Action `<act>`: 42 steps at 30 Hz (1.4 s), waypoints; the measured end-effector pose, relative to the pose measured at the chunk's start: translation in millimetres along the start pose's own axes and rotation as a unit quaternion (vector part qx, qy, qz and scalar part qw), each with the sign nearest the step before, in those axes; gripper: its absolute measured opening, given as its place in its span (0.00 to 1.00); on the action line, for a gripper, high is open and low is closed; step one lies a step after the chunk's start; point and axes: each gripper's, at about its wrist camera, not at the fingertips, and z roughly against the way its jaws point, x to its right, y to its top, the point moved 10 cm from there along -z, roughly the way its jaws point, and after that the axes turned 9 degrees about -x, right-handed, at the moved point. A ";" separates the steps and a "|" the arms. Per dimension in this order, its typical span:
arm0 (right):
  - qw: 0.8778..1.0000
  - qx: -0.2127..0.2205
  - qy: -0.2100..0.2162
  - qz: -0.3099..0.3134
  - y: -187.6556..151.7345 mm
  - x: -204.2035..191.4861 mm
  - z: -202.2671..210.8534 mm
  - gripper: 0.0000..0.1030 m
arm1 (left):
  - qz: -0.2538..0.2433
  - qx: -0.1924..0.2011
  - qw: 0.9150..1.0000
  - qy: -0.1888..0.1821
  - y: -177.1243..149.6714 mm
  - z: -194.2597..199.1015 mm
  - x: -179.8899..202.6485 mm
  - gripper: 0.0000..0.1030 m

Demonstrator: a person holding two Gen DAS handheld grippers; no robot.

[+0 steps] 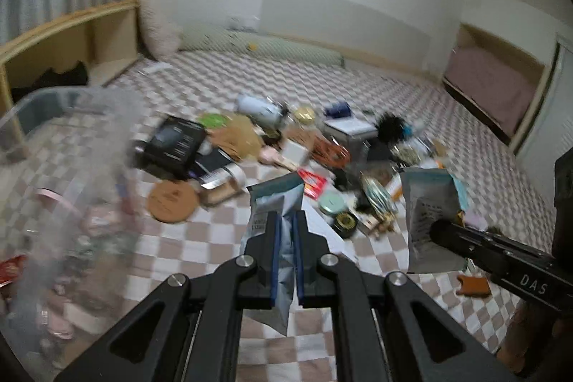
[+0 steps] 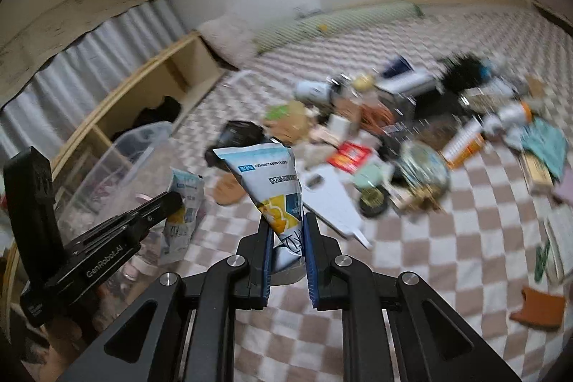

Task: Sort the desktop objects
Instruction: 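Carry the tube and packet with both grippers over the clear plastic bin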

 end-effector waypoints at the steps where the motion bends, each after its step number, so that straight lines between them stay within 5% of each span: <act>1: 1.000 0.004 0.004 0.007 4.8 -8.1 2.9 0.16 | 0.006 0.008 1.000 0.007 5.0 10.1 -8.3 0.07; 10: 0.996 0.019 0.026 0.082 35.6 -92.6 2.4 0.16 | 0.043 0.053 0.996 0.055 21.7 72.4 -72.5 0.07; 23: 0.984 -0.016 0.082 0.156 52.9 -210.7 -37.4 0.16 | 0.094 0.087 0.985 0.113 17.2 135.0 -168.5 0.07; 35: 0.969 -0.082 0.116 0.201 44.8 -293.0 -97.5 0.16 | 0.148 0.078 0.971 0.171 -2.3 153.5 -252.5 0.07; 42: 0.968 -0.121 0.086 0.203 41.9 -300.4 -143.4 0.16 | 0.172 0.053 0.967 0.181 -16.0 137.5 -286.2 0.07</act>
